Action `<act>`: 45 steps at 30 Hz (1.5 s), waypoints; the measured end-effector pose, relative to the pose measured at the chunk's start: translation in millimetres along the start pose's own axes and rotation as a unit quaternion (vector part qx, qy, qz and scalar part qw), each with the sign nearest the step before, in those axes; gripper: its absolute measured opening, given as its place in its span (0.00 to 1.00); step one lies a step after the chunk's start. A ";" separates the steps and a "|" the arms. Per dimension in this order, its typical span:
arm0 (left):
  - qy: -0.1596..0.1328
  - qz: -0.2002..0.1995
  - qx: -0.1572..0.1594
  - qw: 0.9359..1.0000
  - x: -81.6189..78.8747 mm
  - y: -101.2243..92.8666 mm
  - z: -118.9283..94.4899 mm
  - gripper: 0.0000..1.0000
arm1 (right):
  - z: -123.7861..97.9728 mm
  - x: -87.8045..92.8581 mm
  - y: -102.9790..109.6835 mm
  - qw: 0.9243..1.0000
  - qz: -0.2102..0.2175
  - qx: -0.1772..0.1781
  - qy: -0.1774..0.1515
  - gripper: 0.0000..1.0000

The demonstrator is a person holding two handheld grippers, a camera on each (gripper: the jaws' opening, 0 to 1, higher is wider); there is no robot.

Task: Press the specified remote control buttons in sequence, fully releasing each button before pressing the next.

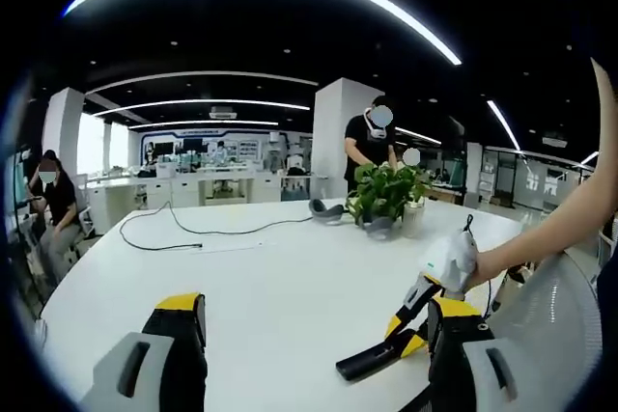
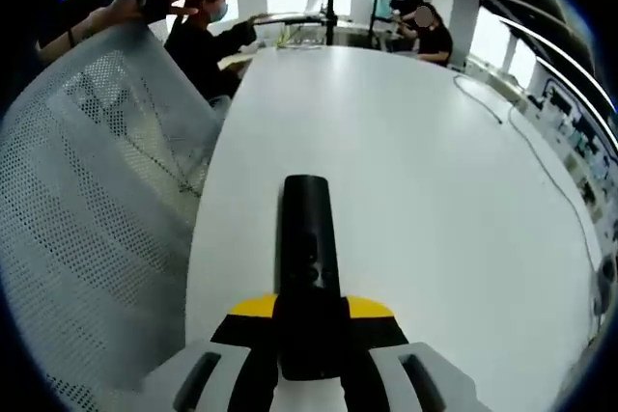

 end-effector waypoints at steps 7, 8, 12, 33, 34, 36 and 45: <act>0.010 0.004 -0.002 1.000 2.1 0.5 0.4 1.00 | -0.2 -6.5 -14.7 1.000 0.009 0.000 0.008 0.21; 0.010 0.003 -0.002 1.000 2.0 0.8 0.1 1.00 | -1.3 -7.4 -16.7 1.000 0.009 0.000 0.009 0.21; 0.008 -0.003 -0.001 1.000 2.2 1.6 0.1 1.00 | 0.1 -10.4 -25.9 1.000 0.012 -0.003 0.010 0.21; 0.013 0.013 0.005 1.000 3.1 0.0 1.0 1.00 | 5.9 -23.3 -63.7 0.999 0.017 -0.010 0.030 0.20; 0.015 0.014 0.005 1.000 3.2 -0.3 1.0 1.00 | 5.8 -23.7 -64.8 0.999 0.015 -0.010 0.031 0.20; 0.017 0.015 0.006 1.000 3.5 -0.5 1.0 1.00 | 5.8 -25.2 -68.4 0.999 0.011 -0.011 0.035 0.20; 0.016 0.016 0.005 1.000 3.5 -0.3 1.1 1.00 | 5.7 -30.9 -72.9 0.999 0.009 -0.013 0.040 0.20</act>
Point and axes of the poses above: the point that each gripper's makers call its tool centre point, and the gripper's own axes: z roughly forward along the fingers, y roughly to its left, x roughly out of its underside, the point moved 9 cm from there along -z, roughly backward along the fingers, and after that the axes turned 11 degrees about z, right-handed, at the moved point
